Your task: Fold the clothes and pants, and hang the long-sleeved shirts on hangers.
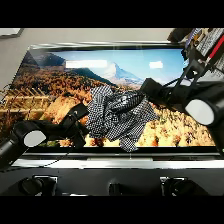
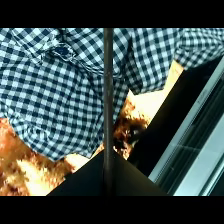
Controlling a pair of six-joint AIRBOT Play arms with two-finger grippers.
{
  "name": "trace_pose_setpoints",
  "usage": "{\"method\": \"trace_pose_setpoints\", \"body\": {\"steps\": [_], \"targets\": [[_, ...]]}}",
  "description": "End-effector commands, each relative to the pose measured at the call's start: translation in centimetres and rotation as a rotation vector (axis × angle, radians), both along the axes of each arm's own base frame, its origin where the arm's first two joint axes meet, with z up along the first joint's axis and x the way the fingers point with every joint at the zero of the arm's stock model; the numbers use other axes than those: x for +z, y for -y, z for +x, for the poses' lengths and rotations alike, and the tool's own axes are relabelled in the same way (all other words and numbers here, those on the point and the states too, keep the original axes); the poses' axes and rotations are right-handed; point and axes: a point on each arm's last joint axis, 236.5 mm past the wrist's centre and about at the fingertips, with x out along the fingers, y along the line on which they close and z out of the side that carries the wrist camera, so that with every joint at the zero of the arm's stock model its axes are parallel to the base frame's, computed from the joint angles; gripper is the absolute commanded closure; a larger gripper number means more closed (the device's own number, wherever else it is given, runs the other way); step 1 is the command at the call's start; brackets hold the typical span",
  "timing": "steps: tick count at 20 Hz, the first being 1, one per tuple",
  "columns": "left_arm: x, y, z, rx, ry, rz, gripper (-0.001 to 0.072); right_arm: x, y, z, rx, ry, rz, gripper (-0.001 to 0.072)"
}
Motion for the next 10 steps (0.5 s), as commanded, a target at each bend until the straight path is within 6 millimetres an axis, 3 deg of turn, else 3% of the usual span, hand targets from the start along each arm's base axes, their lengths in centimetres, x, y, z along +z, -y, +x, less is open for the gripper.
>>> {"method": "trace_pose_setpoints", "body": {"steps": [1, 6, 10], "targets": [[-0.1, 1.3, 0.5, -0.014, 0.006, -0.041, 0.069, 1.7, -0.4, -0.9, 0.036, 0.004, 0.012, 0.0678], [-0.7, 2.6, 0.1, -0.076, -0.011, -0.064, 0.069, 0.5, -1.4, -1.1, 0.091, -0.037, -0.005, 0.0678], [-0.5, 3.7, 1.9, -0.032, 0.028, -0.118, 0.069, -0.3, -1.9, -1.1, 0.114, -0.064, -0.01, 0.0678]]}}
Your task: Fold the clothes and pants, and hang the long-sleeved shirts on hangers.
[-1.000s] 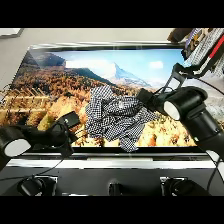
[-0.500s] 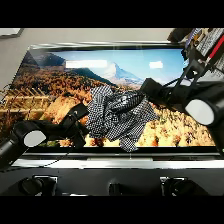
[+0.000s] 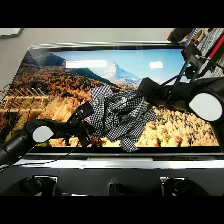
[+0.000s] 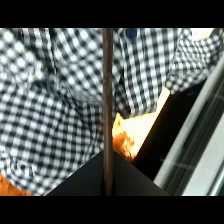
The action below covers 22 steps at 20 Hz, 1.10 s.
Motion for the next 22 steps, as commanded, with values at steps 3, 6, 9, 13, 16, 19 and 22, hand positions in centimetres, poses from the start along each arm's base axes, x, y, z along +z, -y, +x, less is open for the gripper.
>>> {"method": "trace_pose_setpoints", "body": {"steps": [3, 6, 9, 13, 16, 19, 22], "targets": [[-0.2, 1.7, 1.4, 0.023, 0.009, -0.068, 0.069, -0.4, -0.7, -0.3, 0.04, -0.018, -0.006, 0.0678], [-0.3, 2.8, 1.4, -0.01, 0.001, -0.095, 0.069, -0.5, -1.0, -0.5, 0.055, -0.022, 0.002, 0.0678], [-0.5, 3.3, 2.0, -0.008, -0.005, -0.095, 0.069, -0.4, -1.0, -0.2, 0.052, -0.013, 0.0, 0.0678], [-0.1, 4.2, 2.7, -0.023, 0.009, -0.096, 0.069, -1.2, -1.3, 0.0, 0.057, -0.037, -0.008, 0.0677], [-0.3, 5.4, 2.4, -0.061, 0.014, -0.094, 0.069, -1.7, -1.5, 0.4, 0.057, -0.041, -0.012, 0.0677], [0.1, 5.9, 2.6, -0.057, 0.035, -0.109, 0.069, -2.0, -1.3, 0.0, 0.069, -0.058, -0.032, 0.0573], [0.4, 6.1, 2.9, -0.044, 0.039, -0.127, 0.0691, -3.2, 0.9, -1.8, 0.082, -0.127, -0.137, 0.0236]]}}
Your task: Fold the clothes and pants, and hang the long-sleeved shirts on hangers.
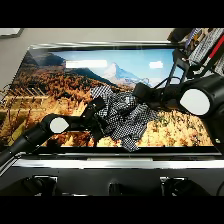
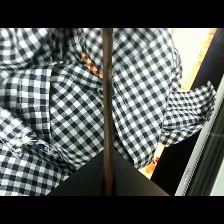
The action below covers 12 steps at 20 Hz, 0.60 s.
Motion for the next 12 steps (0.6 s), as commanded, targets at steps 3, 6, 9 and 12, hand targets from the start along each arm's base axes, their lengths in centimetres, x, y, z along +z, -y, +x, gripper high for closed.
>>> {"method": "trace_pose_setpoints", "body": {"steps": [3, 6, 9, 12], "targets": [[0.6, 0.5, 0.5, 0.014, 0.015, -0.027, 0.0691, 0.9, 4.8, -1.7, -0.033, 0.02, -0.162, 0.0223], [0.7, 0.5, 0.7, 0.018, 0.021, -0.031, 0.0691, 4.7, 11.3, -1.9, -0.261, 0.131, -0.23, 0.0223], [0.8, 0.5, 0.7, 0.02, 0.025, -0.032, 0.0691, 4.2, 18.7, -2.7, -0.431, 0.041, -0.268, 0.016], [0.8, 0.5, 0.9, 0.024, 0.029, -0.035, 0.0691, 2.2, 18.8, -1.1, -0.074, 0.009, -0.221, 0.0193]]}}
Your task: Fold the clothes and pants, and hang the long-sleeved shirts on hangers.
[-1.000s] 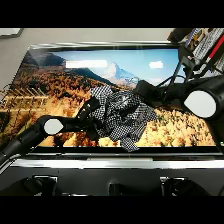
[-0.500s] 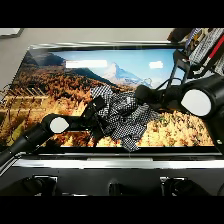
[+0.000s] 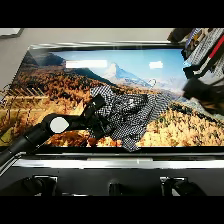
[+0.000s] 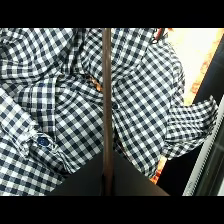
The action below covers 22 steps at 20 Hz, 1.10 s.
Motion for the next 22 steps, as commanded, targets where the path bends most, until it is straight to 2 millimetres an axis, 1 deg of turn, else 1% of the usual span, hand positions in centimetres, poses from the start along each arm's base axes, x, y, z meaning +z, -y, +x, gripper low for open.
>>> {"method": "trace_pose_setpoints", "body": {"steps": [1, 2, 3, 4, 5, 6, 8, 9, 11, 12, 14, 15, 18, 19, 22], "targets": [[0.1, 0.0, 0.1, 0.003, 0.006, -0.003, 0.0691, -2.0, 0.8, 0.2, 0.397, -0.081, -0.005, 0.0189], [0.1, 0.0, 0.1, 0.003, 0.006, -0.003, 0.0691, -3.3, 0.6, -0.2, 0.544, -0.138, -0.036, 0.0188], [0.1, 0.0, 0.1, 0.003, 0.006, -0.003, 0.0691, -4.5, 0.3, -0.5, 0.691, -0.185, -0.083, 0.0167], [0.1, 0.0, 0.1, 0.003, 0.006, -0.003, 0.0691, -5.4, -0.5, -0.1, 0.887, -0.189, -0.154, 0.0124], [0.1, 0.0, 0.1, 0.003, 0.006, -0.003, 0.0691, -6.1, -1.7, 0.5, 1.062, -0.17, -0.198, 0.0106], [0.1, 0.0, 0.1, 0.003, 0.006, -0.003, 0.0691, -6.9, -3.2, 1.3, 1.209, -0.143, -0.233, 0.0105], [0.1, 0.0, 0.1, 0.003, 0.005, -0.003, 0.0691, -8.2, -5.8, 3.3, 1.431, -0.078, -0.343, 0.0104], [0.1, 0.0, 0.1, 0.003, 0.005, -0.003, 0.0691, -8.6, -7.2, 4.4, 1.512, -0.037, -0.401, 0.0105], [0.1, 0.0, 0.1, 0.003, 0.005, -0.003, 0.0691, -9.1, -8.9, 6.6, 1.561, 0.031, -0.473, 0.0105], [0.1, 0.0, 0.1, 0.003, 0.005, -0.003, 0.0691, -9.1, -9.5, 7.6, 1.551, 0.059, -0.489, 0.0104], [0.1, 0.0, 0.1, 0.003, 0.005, -0.003, 0.0691, -9.1, -9.9, 8.8, 1.531, 0.095, -0.501, 0.0105], [0.1, 0.1, 0.1, 0.003, 0.005, -0.003, 0.0691, -9.0, -9.9, 9.2, 1.522, 0.106, -0.508, 0.0105], [0.1, 0.0, 0.1, 0.003, 0.005, -0.003, 0.069, -9.1, -10.4, 9.4, 1.542, 0.129, -0.5, 0.0102], [0.1, 0.0, 0.1, 0.003, 0.005, -0.003, 0.069, -9.3, -10.7, 9.6, 1.543, 0.134, -0.485, 0.0102], [0.1, 0.0, 0.1, 0.003, 0.005, -0.003, 0.069, -10.8, -12.3, 9.6, 1.566, 0.139, -0.373, 0.0102]]}}
